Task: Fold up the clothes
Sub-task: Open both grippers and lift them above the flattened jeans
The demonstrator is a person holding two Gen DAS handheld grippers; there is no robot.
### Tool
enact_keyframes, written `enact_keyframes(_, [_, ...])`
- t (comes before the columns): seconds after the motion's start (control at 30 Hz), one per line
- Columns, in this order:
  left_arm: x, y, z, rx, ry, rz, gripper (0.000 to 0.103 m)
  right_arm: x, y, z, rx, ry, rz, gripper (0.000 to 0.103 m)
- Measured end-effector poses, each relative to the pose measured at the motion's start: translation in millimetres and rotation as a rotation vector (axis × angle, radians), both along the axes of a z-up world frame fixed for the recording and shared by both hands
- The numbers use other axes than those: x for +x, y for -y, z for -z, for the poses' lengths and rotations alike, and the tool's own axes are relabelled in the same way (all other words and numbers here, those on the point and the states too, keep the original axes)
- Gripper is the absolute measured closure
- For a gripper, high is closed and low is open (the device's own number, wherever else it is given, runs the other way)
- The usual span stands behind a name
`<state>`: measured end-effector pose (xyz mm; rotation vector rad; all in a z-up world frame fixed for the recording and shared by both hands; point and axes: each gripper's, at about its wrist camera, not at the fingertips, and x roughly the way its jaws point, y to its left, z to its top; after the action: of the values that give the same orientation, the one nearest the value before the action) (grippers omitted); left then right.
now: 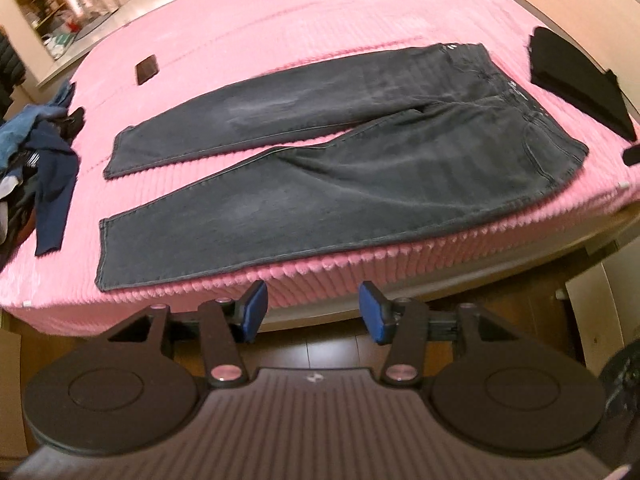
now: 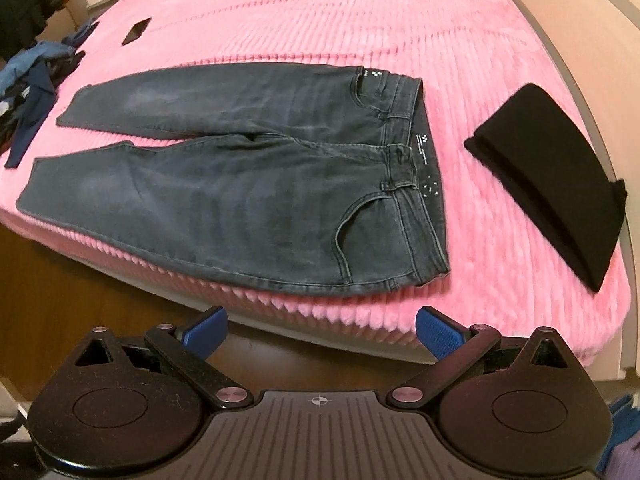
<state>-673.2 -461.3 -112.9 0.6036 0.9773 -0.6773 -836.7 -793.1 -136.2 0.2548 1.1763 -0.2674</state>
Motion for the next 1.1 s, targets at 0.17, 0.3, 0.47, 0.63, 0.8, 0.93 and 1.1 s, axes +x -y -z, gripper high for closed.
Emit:
enact_keyframes(0.17, [1, -4, -4, -0.011, 0.010, 0.019, 0.054, 4, -12, -4, 0.006, 0.007, -0.002, 0.001])
enact_keyframes(0.3, [5, -10, -4, -0.012, 0.011, 0.006, 0.054, 9, -21, -3, 0.015, 0.000, -0.011, 0.001])
enact_keyframes(0.47, [11, -18, -3, -0.014, 0.013, -0.009, 0.054, 17, -28, 1, 0.012, -0.007, -0.028, 0.001])
enact_keyframes(0.63, [16, -29, -2, -0.009, 0.015, -0.037, 0.053, 26, -34, 5, 0.014, -0.015, -0.055, 0.001])
enact_keyframes(0.8, [19, -45, -1, 0.008, 0.040, -0.092, 0.035, 35, -49, 11, 0.022, -0.030, -0.097, 0.001])
enact_keyframes(0.93, [24, -59, -1, 0.010, 0.041, -0.145, 0.025, 45, -61, 13, 0.025, -0.033, -0.144, 0.001])
enact_keyframes(1.1, [22, -76, -1, 0.023, 0.048, -0.204, 0.020, 57, -77, 13, 0.022, -0.022, -0.210, 0.001])
